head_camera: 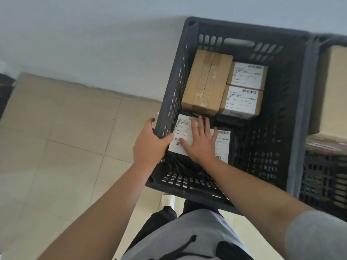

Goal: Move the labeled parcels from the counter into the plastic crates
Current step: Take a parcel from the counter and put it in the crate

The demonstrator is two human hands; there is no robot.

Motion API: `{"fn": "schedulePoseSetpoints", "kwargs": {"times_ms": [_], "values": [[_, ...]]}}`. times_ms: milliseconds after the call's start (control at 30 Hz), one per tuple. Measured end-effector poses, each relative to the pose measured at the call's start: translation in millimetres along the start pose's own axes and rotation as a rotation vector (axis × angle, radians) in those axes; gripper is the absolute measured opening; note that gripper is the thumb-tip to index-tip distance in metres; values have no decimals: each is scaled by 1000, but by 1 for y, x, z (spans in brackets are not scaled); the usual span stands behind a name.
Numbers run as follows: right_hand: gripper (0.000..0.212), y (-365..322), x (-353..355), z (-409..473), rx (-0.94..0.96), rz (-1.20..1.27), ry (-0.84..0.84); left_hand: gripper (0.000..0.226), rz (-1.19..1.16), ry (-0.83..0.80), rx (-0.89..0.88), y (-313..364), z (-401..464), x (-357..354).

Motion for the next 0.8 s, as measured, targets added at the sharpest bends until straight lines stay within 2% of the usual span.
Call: {"fn": "schedulePoseSetpoints", "kwargs": {"times_ms": [100,200,267,333,433,500,567,667,800], "values": [[85,-2,27,-22,-86,179,-47,79,-32,-19,1,0,1,1],[69,-8,75,-49,-189,551,-162,80,-113,-96,3,1,1,3],[60,-10,110,-80,-230,746,-150,83,-251,-169,6,3,-3,6],[48,-7,139,-124,-284,854,-49,84,-334,-200,-42,6,-14,15],[21,0,156,-204,-377,994,171,67,-338,-95,-248,9,-48,34],[18,2,154,-258,-450,1088,302,56,-414,-92,-348,11,-80,39],[18,5,148,-307,-517,1149,369,45,-518,-197,-332,15,-117,33],[12,17,143,-362,-581,1197,449,35,-636,-449,-243,24,-173,12],[18,52,135,-411,-653,1308,613,27,-621,-650,-235,46,-226,-22]]}}
Point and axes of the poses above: each hand's wrist, its own z-axis towards the middle knuckle, its own x-axis out of the back of the hand, y = z × x, the point moved 3 cm from there along z, towards the middle knuckle, and after that the axes turned 9 degrees about -z, right-handed, at the moved point
